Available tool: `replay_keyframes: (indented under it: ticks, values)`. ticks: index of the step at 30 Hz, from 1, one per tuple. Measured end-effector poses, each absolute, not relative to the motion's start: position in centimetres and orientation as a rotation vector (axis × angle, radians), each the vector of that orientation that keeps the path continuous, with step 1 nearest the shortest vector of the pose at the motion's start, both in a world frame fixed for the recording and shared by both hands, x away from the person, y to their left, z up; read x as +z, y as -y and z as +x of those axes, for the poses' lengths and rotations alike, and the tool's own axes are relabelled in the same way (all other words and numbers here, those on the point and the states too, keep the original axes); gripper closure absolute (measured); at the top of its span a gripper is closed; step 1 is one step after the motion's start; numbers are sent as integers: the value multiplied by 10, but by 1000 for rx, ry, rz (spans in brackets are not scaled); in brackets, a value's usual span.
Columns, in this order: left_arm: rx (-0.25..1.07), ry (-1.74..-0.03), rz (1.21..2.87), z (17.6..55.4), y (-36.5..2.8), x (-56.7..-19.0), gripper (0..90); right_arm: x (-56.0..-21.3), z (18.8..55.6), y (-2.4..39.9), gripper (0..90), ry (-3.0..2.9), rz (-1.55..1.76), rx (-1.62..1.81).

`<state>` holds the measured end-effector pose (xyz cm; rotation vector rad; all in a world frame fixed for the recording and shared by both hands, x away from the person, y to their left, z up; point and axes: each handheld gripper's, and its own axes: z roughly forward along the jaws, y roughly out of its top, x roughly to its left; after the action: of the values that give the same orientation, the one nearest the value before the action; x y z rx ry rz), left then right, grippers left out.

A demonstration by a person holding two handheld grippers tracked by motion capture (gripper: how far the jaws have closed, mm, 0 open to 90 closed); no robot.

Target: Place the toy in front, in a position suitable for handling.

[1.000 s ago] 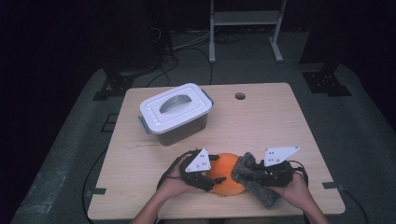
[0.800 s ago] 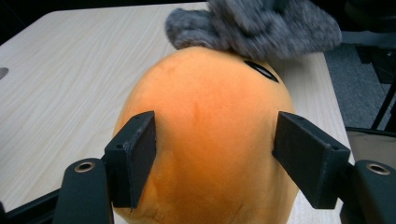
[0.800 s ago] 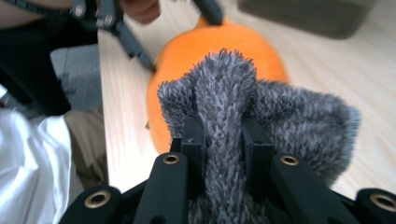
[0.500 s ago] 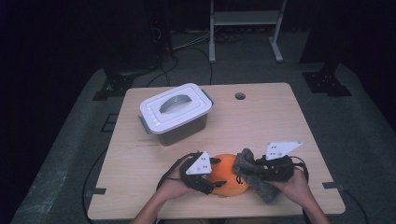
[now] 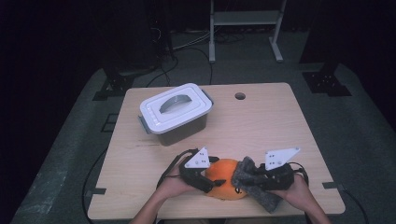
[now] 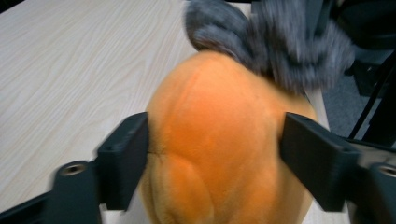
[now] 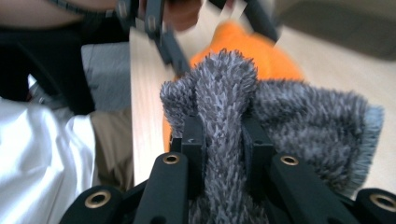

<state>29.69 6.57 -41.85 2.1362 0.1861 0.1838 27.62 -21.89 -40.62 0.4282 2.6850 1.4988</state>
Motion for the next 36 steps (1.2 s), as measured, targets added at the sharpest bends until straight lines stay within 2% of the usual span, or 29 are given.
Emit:
replay_keyframes:
  ticks: [3, 8, 16, 20, 22, 23, 27, 29, 31, 32, 33, 34, 36]
  values:
    - [179, -141, 2142, 294, -66, -418, 318, -397, 279, 217, 745, -2582, 487, 1564]
    - [159, -163, 2139, 297, -70, -420, 316, -402, 283, 214, 745, -2603, 501, 1538]
    - [150, -163, 2139, 296, -72, -419, 312, -412, 284, 236, 742, -2664, 562, 1489]
    - [122, -154, 2143, 296, -75, -418, 293, -405, 283, 236, 742, -2628, 562, 1504]
    - [116, -149, 2157, 296, -76, -417, 260, -406, 283, 229, 743, -2642, 542, 1497]
    - [114, -143, 2166, 296, -76, -415, 202, -410, 283, 226, 743, -2662, 523, 1506]
    - [107, -159, 2167, 297, -72, -414, 107, -414, 279, 220, 743, -2712, 439, 1544]
    - [53, -211, 2181, 302, -65, -418, 82, -413, 277, 219, 743, -2722, 417, 1534]
    - [40, -213, 2180, 303, -65, -421, 121, -412, 278, 219, 743, -2720, 425, 1527]
    - [40, -213, 2180, 303, -65, -421, 191, -412, 278, 219, 743, -2720, 425, 1527]
    - [104, -202, 2170, 301, -65, -419, 259, -411, 280, 222, 745, -2708, 453, 1517]
    - [104, -202, 2170, 301, -65, -419, 306, -411, 280, 222, 745, -2708, 453, 1517]
    - [186, -186, 2126, 298, -67, -415, 335, -406, 283, 227, 750, -2665, 490, 1549]
